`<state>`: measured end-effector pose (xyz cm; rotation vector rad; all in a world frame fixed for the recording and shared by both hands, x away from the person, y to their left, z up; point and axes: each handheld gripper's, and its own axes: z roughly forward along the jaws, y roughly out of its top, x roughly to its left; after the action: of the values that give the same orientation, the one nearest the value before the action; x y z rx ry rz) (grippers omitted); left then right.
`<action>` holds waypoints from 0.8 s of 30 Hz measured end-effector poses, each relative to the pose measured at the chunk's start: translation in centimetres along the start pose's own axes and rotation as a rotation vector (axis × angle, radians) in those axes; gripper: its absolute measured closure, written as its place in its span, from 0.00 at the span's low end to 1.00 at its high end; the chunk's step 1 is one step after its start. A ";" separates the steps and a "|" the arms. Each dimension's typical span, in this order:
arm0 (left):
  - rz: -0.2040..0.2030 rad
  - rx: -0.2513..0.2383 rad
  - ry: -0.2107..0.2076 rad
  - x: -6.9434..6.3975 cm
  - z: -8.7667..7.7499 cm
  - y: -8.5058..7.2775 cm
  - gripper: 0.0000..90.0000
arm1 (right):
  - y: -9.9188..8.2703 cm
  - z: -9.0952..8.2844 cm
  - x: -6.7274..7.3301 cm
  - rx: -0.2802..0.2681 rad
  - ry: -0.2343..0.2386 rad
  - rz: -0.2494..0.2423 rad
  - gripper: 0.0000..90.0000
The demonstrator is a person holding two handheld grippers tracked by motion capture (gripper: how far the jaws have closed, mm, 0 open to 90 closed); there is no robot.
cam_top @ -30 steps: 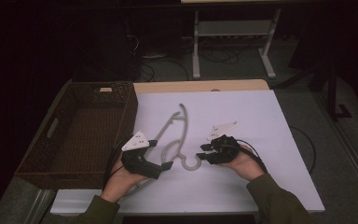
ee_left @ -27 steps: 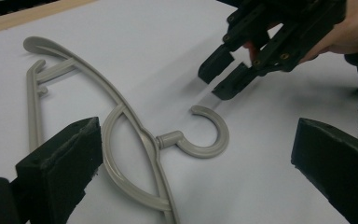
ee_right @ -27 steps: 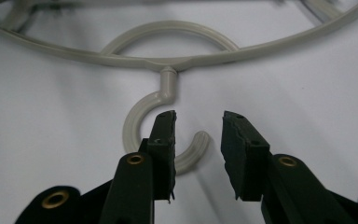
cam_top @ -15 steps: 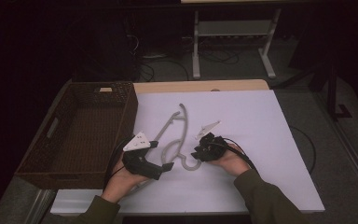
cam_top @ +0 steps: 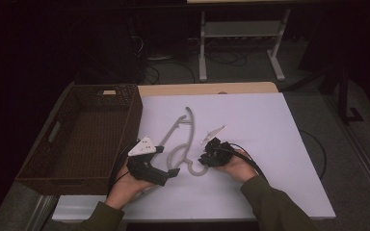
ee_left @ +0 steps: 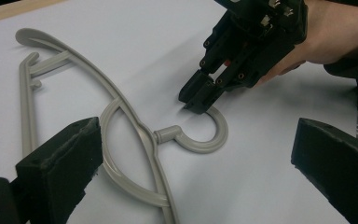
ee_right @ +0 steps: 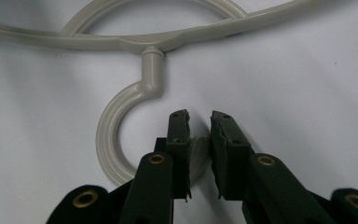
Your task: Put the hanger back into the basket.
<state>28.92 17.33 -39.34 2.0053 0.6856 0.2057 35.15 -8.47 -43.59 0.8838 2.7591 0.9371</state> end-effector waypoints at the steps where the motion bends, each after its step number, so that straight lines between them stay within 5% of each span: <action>1: -0.001 0.002 0.001 0.0 0.0 0.0 0.02 | 0.0 -0.1 0.0 0.001 0.005 0.010 0.86; 8: -0.003 0.004 -0.002 0.0 0.1 -0.1 0.02 | -0.5 -0.6 -0.3 0.022 -0.008 0.012 0.86; 19: 0.000 0.009 -0.004 -0.1 0.3 0.0 0.02 | -4.3 -3.7 -0.5 0.032 -0.016 0.045 0.82; 24: 0.001 0.008 -0.005 -0.1 0.4 0.0 0.02 | -2.1 -4.1 -1.5 -0.046 -0.039 0.047 0.81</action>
<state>28.99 16.98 -39.48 2.0129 0.6837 0.1988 34.26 -12.88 -41.65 0.9525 2.6838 0.9757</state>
